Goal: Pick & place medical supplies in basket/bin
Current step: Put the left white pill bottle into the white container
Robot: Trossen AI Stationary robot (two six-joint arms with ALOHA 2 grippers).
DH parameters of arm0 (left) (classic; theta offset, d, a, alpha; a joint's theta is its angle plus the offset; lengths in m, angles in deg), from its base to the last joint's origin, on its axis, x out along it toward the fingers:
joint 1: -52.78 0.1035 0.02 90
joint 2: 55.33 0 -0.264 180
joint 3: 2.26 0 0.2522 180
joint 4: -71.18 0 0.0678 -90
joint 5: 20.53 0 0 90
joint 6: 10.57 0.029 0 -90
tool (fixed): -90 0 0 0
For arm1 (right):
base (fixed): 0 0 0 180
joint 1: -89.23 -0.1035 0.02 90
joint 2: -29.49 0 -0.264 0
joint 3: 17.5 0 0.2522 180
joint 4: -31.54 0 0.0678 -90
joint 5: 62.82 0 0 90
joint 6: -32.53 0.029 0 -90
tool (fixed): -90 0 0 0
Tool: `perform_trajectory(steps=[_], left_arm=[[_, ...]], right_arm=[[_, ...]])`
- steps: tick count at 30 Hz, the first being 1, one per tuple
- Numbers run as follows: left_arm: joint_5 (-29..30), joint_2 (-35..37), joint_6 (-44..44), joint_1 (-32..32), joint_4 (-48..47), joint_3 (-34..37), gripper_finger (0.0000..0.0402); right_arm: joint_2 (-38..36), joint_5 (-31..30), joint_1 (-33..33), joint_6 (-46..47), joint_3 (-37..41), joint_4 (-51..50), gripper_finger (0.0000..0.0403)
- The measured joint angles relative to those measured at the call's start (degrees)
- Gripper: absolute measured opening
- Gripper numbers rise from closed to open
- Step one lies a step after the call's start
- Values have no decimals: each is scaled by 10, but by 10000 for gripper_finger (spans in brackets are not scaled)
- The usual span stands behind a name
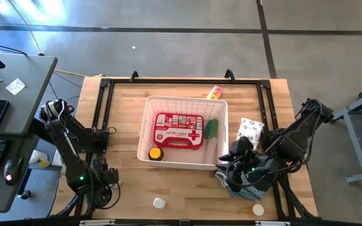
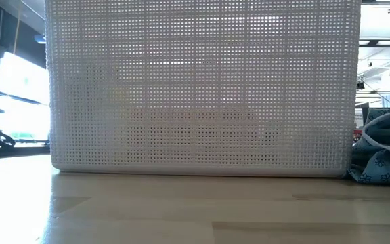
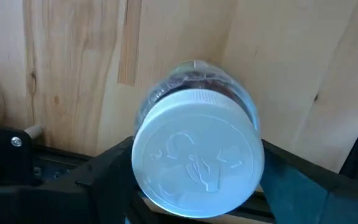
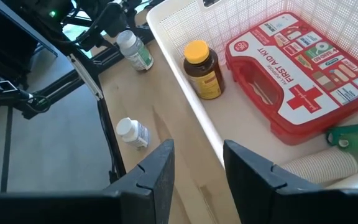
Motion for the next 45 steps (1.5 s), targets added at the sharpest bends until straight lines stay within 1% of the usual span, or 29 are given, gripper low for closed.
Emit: perform_trajectory(steps=[4, 7, 10, 12, 16, 18, 20, 22, 24, 26, 28, 32, 35, 38, 41, 45], left_arm=[[-9, 0, -10, 0, -5, -3, 291], [-35, -4, -24, 0, 13, 0, 268], [-57, -1, -33, 1, 6, -7, 239], [-64, -2, -35, 0, 11, -17, 210], [-62, -1, -35, 0, 19, -34, 141], [-62, -1, -33, 0, 13, -35, 114], [-71, -1, -34, 0, 13, -38, 97], [-88, -1, -38, 0, 14, -38, 93], [-104, -1, -43, 0, 15, -38, 106], [-111, -1, -49, 0, 16, -38, 133], [-112, -1, -55, 0, 20, -38, 170], [-112, -1, -80, 0, 27, -38, 256], [-111, -1, -82, 1, 48, -38, 315], [-109, -1, -83, 9, 47, -38, 361], [-97, 1, -81, 28, 23, -38, 387], [-66, 3, -53, 60, 18, -38, 392]], right_arm=[[0, 0, 0, 2, 0, 1, 129], [0, 0, 0, 2, 0, 1, 129], [0, -2, 0, 1, 0, 1, 129], [0, -2, 1, 0, 0, -1, 129], [0, -2, 3, -4, 0, -2, 129], [0, -2, 5, -10, 0, -2, 129], [0, -3, 5, -11, 0, -2, 129], [0, -2, 5, -11, 0, -2, 129], [0, -2, 5, -11, 0, -2, 129], [0, -2, 5, -11, 0, -2, 129], [0, -3, 5, -14, 0, -2, 129], [0, -6, 5, -22, 0, -2, 129], [0, -22, 5, -35, 0, -2, 129], [0, -47, 6, -46, 0, -2, 129], [0, -56, 13, -51, 0, -2, 129], [0, -39, 30, -57, 0, -2, 129]])
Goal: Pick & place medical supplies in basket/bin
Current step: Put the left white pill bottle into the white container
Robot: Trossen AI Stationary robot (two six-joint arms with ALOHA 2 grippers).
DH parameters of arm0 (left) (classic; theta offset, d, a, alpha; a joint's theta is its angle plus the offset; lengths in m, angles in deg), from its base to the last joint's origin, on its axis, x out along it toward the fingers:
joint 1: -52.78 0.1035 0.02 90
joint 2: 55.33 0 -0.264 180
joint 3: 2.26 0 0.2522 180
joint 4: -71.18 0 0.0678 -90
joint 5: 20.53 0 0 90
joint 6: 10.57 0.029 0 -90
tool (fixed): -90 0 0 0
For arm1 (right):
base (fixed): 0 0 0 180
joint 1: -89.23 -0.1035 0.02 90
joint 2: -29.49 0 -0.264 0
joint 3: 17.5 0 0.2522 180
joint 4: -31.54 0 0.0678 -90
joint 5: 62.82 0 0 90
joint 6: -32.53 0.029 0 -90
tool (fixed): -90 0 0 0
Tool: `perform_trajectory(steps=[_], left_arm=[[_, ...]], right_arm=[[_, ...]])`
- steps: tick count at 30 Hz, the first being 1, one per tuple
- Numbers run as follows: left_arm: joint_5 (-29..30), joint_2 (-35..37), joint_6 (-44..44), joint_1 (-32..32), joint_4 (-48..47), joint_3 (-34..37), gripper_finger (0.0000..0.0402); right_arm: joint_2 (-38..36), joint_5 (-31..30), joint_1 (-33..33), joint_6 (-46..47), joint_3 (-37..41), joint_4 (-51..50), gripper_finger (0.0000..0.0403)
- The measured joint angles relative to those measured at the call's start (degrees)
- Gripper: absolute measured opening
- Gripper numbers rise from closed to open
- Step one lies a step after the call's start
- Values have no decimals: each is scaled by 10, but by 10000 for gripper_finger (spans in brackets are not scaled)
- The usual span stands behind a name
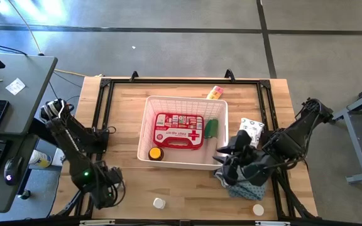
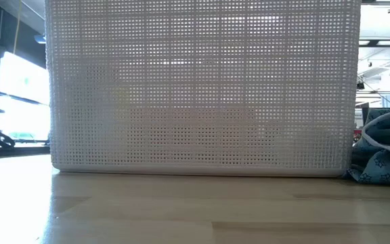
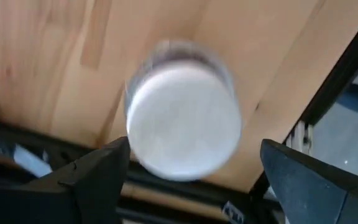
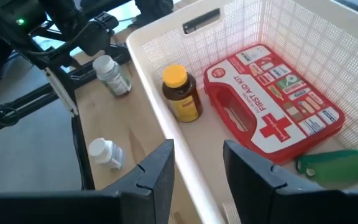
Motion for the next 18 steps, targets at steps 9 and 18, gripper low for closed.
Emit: perform_trajectory(steps=[9, 18], left_arm=[[33, 0, 69, 52, 5, 0, 348], [-27, 2, 80, 65, 28, 33, 306]], right_arm=[[0, 37, 10, -5, 0, 0, 129], [0, 41, 26, -21, 0, -2, 129]])
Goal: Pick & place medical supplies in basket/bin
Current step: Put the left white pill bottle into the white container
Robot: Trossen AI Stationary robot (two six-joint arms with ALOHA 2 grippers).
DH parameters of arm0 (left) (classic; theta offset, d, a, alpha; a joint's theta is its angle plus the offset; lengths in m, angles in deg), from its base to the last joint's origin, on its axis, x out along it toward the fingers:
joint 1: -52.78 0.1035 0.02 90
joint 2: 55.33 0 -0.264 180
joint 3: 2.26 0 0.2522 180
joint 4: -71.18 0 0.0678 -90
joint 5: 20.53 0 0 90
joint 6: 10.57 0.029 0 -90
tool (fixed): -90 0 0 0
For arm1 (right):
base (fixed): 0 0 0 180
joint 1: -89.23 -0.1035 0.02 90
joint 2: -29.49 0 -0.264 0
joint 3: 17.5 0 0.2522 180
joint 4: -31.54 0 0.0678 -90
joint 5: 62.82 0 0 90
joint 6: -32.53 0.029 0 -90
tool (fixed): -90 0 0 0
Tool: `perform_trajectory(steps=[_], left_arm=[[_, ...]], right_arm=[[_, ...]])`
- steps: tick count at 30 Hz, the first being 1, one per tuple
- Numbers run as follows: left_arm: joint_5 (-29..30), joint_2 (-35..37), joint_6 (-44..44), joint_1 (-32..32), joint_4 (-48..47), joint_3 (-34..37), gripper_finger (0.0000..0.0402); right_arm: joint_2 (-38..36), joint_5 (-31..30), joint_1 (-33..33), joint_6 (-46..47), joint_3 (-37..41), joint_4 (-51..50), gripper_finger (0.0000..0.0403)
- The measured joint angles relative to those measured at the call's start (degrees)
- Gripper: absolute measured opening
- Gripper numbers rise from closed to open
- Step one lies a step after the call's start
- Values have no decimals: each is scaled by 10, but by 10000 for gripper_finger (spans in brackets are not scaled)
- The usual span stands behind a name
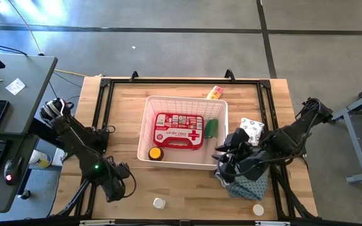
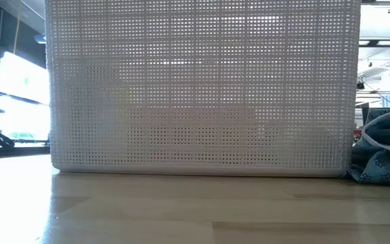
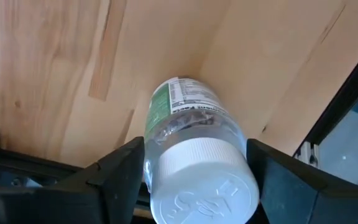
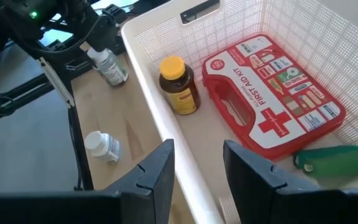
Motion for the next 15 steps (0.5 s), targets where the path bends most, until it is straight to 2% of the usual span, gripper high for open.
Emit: perform_trajectory(steps=[6, 15], left_arm=[[-13, -1, -1, 0, 6, 2, 317], [-92, -3, -4, 3, 5, 2, 334]], right_arm=[[0, 5, 2, -20, 0, 0, 129], [0, -5, 2, -39, 0, -2, 129]])
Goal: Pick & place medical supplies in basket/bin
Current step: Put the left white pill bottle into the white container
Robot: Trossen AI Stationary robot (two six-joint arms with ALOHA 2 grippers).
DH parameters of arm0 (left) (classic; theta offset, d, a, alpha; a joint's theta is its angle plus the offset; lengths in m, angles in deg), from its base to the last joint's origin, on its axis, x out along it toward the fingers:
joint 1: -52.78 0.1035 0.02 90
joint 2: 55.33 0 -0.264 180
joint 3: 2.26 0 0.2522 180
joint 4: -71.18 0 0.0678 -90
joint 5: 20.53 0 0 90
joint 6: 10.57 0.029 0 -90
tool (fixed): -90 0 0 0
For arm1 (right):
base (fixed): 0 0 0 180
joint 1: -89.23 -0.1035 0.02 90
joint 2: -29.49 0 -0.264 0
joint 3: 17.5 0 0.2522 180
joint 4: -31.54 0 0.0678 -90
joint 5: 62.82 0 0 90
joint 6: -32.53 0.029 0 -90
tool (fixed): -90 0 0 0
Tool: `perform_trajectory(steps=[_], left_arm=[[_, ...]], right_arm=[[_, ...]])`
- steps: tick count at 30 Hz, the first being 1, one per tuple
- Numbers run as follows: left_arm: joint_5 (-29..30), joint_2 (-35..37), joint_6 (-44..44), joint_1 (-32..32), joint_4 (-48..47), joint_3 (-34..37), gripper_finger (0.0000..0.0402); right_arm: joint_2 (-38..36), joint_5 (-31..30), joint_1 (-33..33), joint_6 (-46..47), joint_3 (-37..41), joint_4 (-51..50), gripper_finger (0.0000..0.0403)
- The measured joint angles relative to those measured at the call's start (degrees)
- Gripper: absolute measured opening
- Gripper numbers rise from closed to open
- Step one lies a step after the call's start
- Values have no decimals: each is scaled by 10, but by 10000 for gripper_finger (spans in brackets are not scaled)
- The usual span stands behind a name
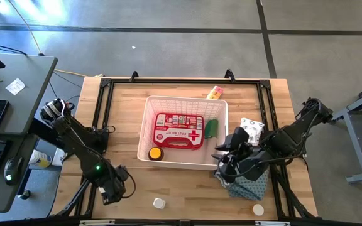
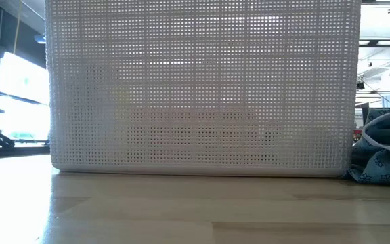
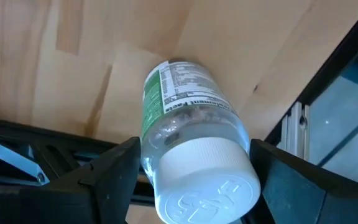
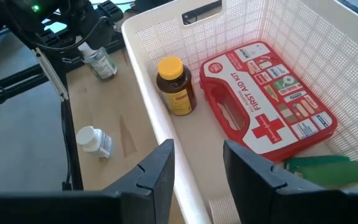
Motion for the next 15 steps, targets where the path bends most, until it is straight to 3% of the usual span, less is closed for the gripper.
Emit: perform_trajectory(steps=[15], left_arm=[[-11, 2, -26, 0, -3, 19, 329]], right_arm=[[0, 5, 3, 0, 0, 1, 129]])
